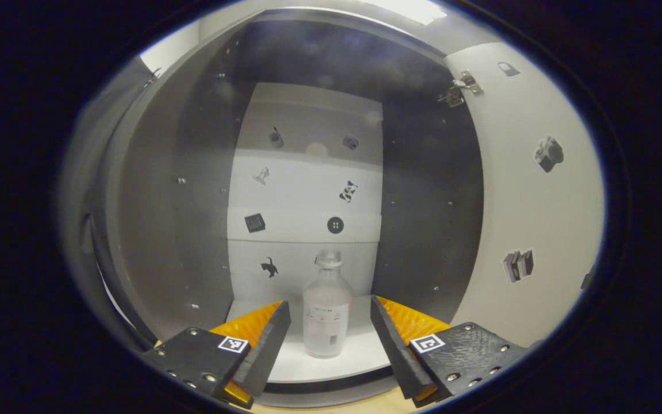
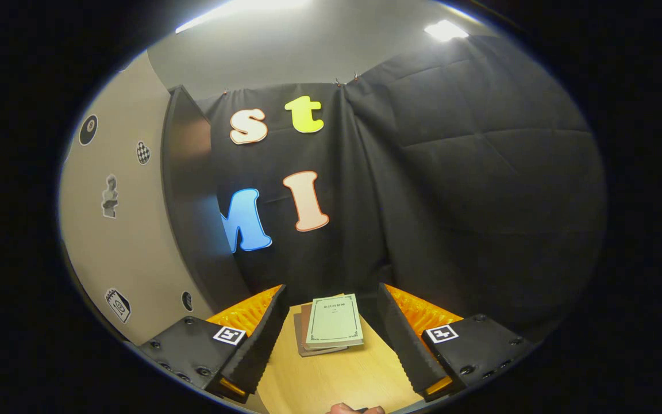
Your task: Open the cabinet door with the right hand, grasp the bottle in the cabinet with the left hand and place it on the coaster, then close the cabinet door with the right hand.
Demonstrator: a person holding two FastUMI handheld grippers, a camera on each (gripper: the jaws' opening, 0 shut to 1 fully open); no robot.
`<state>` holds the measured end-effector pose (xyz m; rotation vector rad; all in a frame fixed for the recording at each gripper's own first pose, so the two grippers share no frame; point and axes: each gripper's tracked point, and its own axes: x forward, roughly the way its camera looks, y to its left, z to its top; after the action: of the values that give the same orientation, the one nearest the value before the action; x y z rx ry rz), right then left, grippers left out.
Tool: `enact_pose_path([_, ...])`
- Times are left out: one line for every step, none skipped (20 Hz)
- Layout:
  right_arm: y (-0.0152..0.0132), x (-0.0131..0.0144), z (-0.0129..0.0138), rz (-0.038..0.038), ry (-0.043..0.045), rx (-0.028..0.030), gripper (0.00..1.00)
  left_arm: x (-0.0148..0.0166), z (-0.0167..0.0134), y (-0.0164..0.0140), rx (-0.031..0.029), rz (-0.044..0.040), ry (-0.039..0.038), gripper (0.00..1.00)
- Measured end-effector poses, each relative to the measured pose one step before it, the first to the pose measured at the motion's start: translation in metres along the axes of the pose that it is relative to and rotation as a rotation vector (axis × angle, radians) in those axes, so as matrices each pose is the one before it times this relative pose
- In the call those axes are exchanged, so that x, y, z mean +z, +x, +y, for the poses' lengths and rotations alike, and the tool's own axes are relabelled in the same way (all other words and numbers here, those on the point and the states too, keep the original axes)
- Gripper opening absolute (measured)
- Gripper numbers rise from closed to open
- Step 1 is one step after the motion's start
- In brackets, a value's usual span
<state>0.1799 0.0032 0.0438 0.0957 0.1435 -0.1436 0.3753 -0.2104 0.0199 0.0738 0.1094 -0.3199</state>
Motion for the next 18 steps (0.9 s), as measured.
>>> enact_pose_path([0.00022, -0.00204, -0.00132, 0.00887, 0.00556, -0.00927, 0.98, -0.00433, -0.00061, 0.00665, -0.00399, 0.00977, -0.00684, 0.85])
enact_pose_path([-0.00112, 0.00007, -0.00071, 0.00564, 0.0072, -0.00787, 0.98, -0.00419, 0.00084, 0.00715, -0.00159, 0.00868, 0.0013, 0.85])
enact_pose_path([-0.00032, -0.00127, -0.00097, 0.00277, 0.00669, -0.00699, 0.98, -0.00275, 0.00139, 0.00542, 0.0025, 0.00452, 0.00498, 0.87])
enact_pose_path([-0.00011, 0.00071, -0.00024, -0.00235, 0.00471, -0.00551, 1.0, -0.00181, 0.00086, 0.00534, 0.00324, 0.00217, 0.00406, 0.84])
enact_pose_path([0.00163, 0.00075, 0.00033, -0.00583, 0.00203, -0.00299, 0.98, -0.00216, 0.0004, 0.00411, -0.00043, 0.00587, 0.00243, 0.86])
enact_pose_path([0.00156, 0.00088, -0.00035, -0.00507, -0.00039, -0.00303, 0.98, -0.00351, 0.00137, 0.00671, 0.001, 0.00505, 0.00202, 0.87])
enact_pose_path([0.00124, -0.00091, -0.00062, 0.00092, -0.00053, -0.00347, 0.98, -0.00182, -0.0001, 0.00501, -0.00441, 0.00207, -0.00022, 0.85])
enact_pose_path([-0.0001, -0.00074, -0.00061, 0.00444, 0.0005, -0.00211, 0.98, -0.00147, -0.00125, 0.00407, -0.00304, 0.00027, 0.00099, 0.85])
enact_pose_path([0.00006, -0.00033, 0.00066, 0.00331, 0.00097, 0.00073, 0.98, -0.00087, 0.00123, 0.00299, 0.00293, -0.0003, 0.00475, 0.85])
enact_pose_path([-0.00007, -0.00044, 0.00092, 0.00281, -0.00003, 0.00242, 0.98, -0.00193, 0.00267, 0.00376, 0.01224, -0.00099, 0.0078, 0.87])
enact_pose_path([0.00078, -0.00093, 0.00073, 0.00564, -0.00063, 0.00503, 0.98, -0.00052, 0.00261, 0.00534, 0.01152, -0.00221, 0.00467, 0.87])
enact_pose_path([0.0011, -0.00178, 0.00285, 0.01049, 0.00082, 0.01191, 0.98, -0.00229, 0.00123, 0.00449, 0.00955, 0.00003, 0.00631, 0.86])
enact_pose_path([-0.00037, -0.00173, 0.00192, 0.00864, -0.00244, 0.00877, 0.98, -0.00055, 0.00055, 0.00357, 0.00191, -0.00488, 0.00394, 0.85])
enact_pose_path([-0.00064, -0.00098, 0.00029, 0.00554, -0.00857, 0.00377, 0.98, -0.00015, -0.00259, 0.00428, -0.00743, -0.00451, -0.00191, 0.87])
enact_pose_path([0.00038, -0.00073, -0.00196, 0.00357, -0.01339, -0.0008, 0.98, -0.00048, -0.003, 0.00246, -0.01376, -0.00363, -0.00695, 0.85])
enact_pose_path([-0.00013, 0.00144, -0.00329, -0.0056, -0.00992, -0.00788, 0.98, -0.00124, -0.00323, 0.00381, -0.01515, 0.00109, -0.00269, 0.87])
enact_pose_path([0.00051, -0.00146, -0.00143, -0.00273, 0.00102, -0.00754, 0.98, -0.00132, -0.0018, 0.00106, -0.01447, 0.00384, 0.00148, 0.87])
enact_pose_path([-0.00092, -0.00029, -0.00118, -0.00198, 0.01739, -0.00739, 0.98, 0.00025, 0.00097, 0.00168, 0.00204, -0.00283, 0.00443, 0.87])
